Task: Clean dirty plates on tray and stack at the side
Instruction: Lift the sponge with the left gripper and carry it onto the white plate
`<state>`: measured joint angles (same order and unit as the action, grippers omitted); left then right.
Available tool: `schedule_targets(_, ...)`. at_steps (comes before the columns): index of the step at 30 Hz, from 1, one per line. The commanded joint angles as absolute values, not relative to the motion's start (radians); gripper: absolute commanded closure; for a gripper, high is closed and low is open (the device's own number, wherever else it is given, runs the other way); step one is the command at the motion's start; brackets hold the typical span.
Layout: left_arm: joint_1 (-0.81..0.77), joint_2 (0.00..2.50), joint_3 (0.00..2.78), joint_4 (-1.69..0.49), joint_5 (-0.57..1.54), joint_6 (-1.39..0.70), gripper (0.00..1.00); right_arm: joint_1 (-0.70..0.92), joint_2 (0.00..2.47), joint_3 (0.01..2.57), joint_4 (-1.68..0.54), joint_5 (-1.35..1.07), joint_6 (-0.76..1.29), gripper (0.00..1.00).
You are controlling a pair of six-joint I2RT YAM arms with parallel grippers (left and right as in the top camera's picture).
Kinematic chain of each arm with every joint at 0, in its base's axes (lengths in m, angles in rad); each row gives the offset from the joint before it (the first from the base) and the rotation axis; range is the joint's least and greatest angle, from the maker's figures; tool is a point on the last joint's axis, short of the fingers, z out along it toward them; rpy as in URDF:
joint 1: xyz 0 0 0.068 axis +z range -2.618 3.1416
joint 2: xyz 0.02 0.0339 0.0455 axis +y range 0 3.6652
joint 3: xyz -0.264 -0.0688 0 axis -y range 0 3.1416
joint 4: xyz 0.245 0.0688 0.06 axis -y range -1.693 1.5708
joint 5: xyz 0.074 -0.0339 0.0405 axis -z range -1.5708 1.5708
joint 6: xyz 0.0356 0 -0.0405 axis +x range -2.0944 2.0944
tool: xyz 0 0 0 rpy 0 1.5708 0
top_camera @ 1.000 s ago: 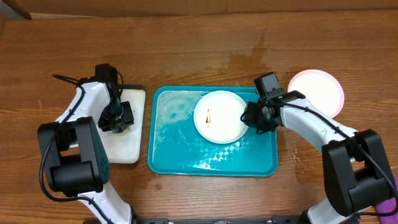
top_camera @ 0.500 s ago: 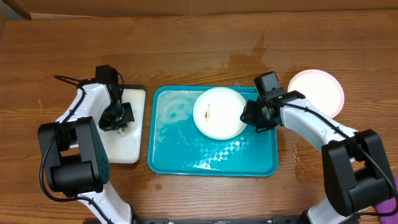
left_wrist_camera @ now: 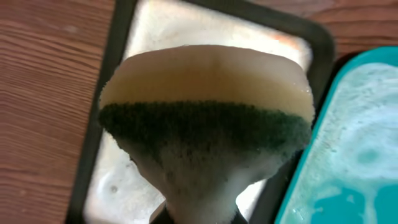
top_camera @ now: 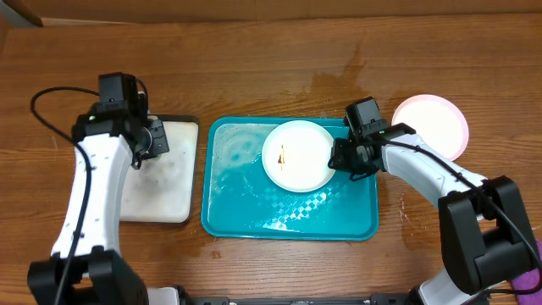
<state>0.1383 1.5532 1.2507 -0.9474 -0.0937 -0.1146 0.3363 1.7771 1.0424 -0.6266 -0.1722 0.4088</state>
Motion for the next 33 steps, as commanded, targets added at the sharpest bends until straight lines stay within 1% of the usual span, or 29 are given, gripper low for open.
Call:
schedule_targets(1, 0.146, 1.548, 1.261, -0.966, -0.084, -0.075, 0.96, 0.343, 1.781, 1.114, -0.669, -0.147, 0.344, 0.77)
schedule_targets(5, 0.146, 1.549, 1.261, -0.978, -0.054, -0.074, 0.95, 0.343, 1.781, 1.205, -0.797, -0.091, 0.335, 0.73)
schedule_targets(8, 0.145, 1.549, 1.258, -0.979, -0.047, -0.059, 0.96, 0.343, 1.781, 1.243, -0.856, -0.068, 0.336, 0.71)
schedule_targets(20, 0.144, 1.549, 1.179, -0.906, -0.047, -0.049, 0.96, 0.374, 1.781, 1.245, -0.873, -0.072, 0.336, 0.6)
schedule_targets(29, 0.144, 1.549, 1.15, -0.888, -0.039, -0.051, 0.96, 0.392, 1.781, 1.245, -0.861, -0.065, 0.336, 0.58)
schedule_targets(33, 0.144, 1.549, 1.105, -0.83, -0.039, -0.052, 0.96, 0.393, 1.781, 1.245, -0.849, -0.061, 0.336, 0.45)
